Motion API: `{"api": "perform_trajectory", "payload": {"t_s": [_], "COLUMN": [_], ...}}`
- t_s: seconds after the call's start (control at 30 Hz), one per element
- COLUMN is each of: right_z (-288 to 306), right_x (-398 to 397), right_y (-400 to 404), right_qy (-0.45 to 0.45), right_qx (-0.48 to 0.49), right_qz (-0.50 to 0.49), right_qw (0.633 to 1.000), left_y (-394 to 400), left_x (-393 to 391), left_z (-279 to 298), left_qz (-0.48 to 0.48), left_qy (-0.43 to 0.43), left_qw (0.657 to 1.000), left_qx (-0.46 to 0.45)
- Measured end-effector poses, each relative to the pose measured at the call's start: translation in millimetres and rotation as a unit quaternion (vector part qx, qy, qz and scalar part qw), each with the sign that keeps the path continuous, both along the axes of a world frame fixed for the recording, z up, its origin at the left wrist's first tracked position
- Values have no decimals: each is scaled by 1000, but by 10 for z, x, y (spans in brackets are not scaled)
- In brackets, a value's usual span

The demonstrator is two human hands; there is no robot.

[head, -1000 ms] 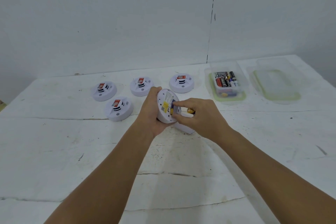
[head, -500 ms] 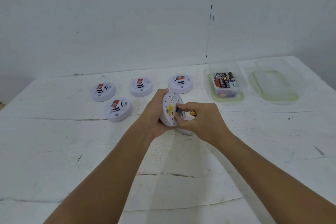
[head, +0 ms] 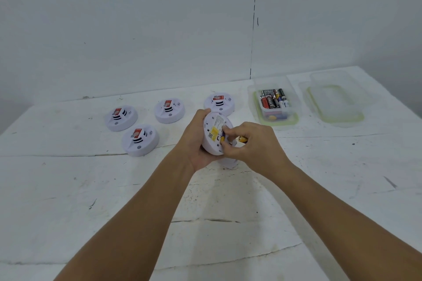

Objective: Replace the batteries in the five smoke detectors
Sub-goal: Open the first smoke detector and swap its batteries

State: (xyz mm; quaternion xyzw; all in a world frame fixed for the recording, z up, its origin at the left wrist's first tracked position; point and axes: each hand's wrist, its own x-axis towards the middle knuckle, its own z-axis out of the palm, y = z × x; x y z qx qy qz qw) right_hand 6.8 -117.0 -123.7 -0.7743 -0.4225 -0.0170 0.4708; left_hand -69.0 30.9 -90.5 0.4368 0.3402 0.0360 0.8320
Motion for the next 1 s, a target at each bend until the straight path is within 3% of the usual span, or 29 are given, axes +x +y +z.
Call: {"api": "perform_trajectory", "payload": {"t_s": [0.3, 0.47, 0.7, 0.77, 0.87, 0.93, 1.0], "right_z": [52, 81, 143, 183, 290, 335, 357], "right_x": [103, 159, 74, 110, 192, 261, 317], "right_y": [-74, -148, -196, -185, -212, -266, -338], "right_qy": [5, 69, 223, 311, 465, 509, 513], "right_qx": [-12, -12, 23, 78, 139, 142, 137], "right_qz": [-1, 3, -36, -52, -62, -63, -73], "right_qw": [1000, 998, 974, 946, 872, 846, 844], "left_y": [-60, -79, -300, -365, -449, -515, -542], "left_x": [85, 150, 343, 406, 491, 530, 578], "left_z": [32, 74, 121, 171, 236, 280, 305], "left_qz": [-11, -20, 41, 45, 45, 41, 44], "left_qy": [1, 0, -7, -17, -26, -28, -29], "left_qw": [1000, 1000, 999, 998, 997, 997, 997], "left_qx": [-16, -16, 24, 31, 50, 60, 64]}}
